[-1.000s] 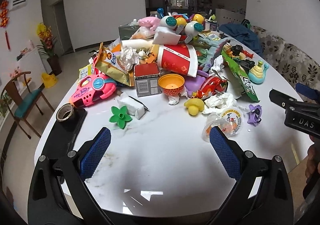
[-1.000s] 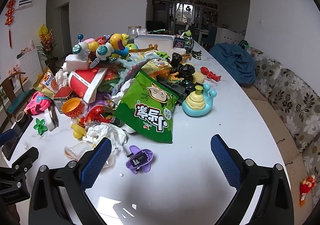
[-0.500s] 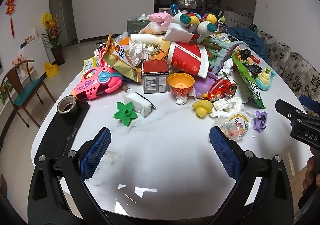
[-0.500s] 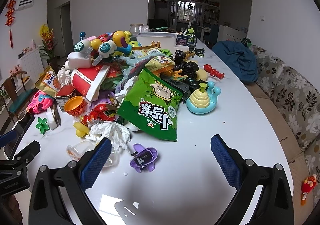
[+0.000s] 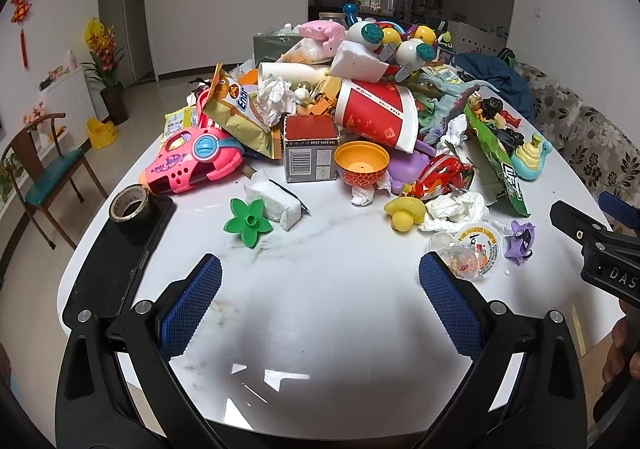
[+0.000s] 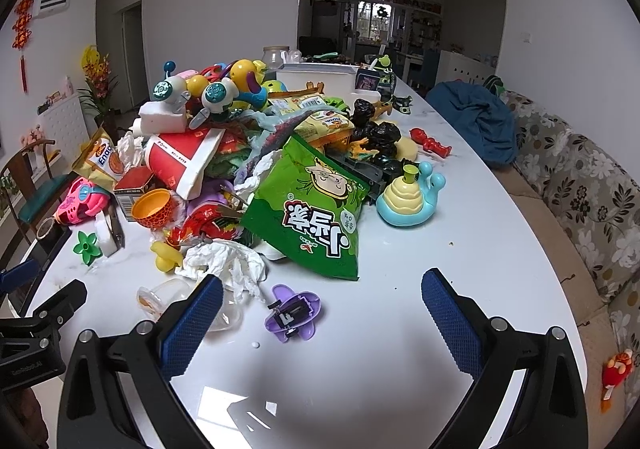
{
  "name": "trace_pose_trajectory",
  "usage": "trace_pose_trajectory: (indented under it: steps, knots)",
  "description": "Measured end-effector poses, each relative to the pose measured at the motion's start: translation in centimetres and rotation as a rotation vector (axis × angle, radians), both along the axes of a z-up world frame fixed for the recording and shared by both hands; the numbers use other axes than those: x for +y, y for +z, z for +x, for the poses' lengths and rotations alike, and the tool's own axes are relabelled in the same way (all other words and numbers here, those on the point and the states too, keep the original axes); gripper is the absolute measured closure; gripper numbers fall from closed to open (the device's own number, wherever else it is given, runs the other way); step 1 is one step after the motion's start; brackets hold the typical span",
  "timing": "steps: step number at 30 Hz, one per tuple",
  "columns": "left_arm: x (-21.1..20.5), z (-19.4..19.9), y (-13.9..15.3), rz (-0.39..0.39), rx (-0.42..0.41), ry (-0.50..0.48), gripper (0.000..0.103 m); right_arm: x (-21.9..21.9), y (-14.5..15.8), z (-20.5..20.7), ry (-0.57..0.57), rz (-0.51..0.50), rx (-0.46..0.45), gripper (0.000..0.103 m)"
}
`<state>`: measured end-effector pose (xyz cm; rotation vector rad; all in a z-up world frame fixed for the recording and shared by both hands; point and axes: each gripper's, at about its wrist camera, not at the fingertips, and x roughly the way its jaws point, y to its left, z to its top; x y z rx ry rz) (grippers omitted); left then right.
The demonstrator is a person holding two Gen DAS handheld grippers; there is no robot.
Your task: Collect trash
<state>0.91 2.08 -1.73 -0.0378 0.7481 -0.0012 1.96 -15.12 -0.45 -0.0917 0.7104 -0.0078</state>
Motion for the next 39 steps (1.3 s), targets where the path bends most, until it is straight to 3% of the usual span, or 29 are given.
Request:
trace_pose_trajectory:
  steps: [23, 28, 33, 37, 39]
  knots:
    - [-0.3, 0.3, -0.4, -0.019, 0.013, -0.022, 0.006, 0.0, -0.7, 1.0, 0.001, 0.001, 0.023, 0.005]
    - [0.0, 0.4, -0.6, -0.028, 0.022, -0.022, 0.006, -0.9, 0.5, 1.4, 0.029, -0.01, -0.016, 0.005]
    - [0.7, -0.1, -0.4, -0.044, 0.01, -0.019, 0.006, -4.0, 0.8, 4.3, 0.125, 0.099, 0.014, 0.005]
    - [0.7, 0.0, -0.6, -0.069, 0.01, -0.023, 0.006, -3.1, -0.7, 8.1, 0.194, 0.211, 0.136, 0.005]
    - [0.5, 0.1, -0.6, -0.047, 0.006, -0.025, 0.006, -2.2, -1.4, 10.0, 0.169, 0.216, 0.163, 0.005]
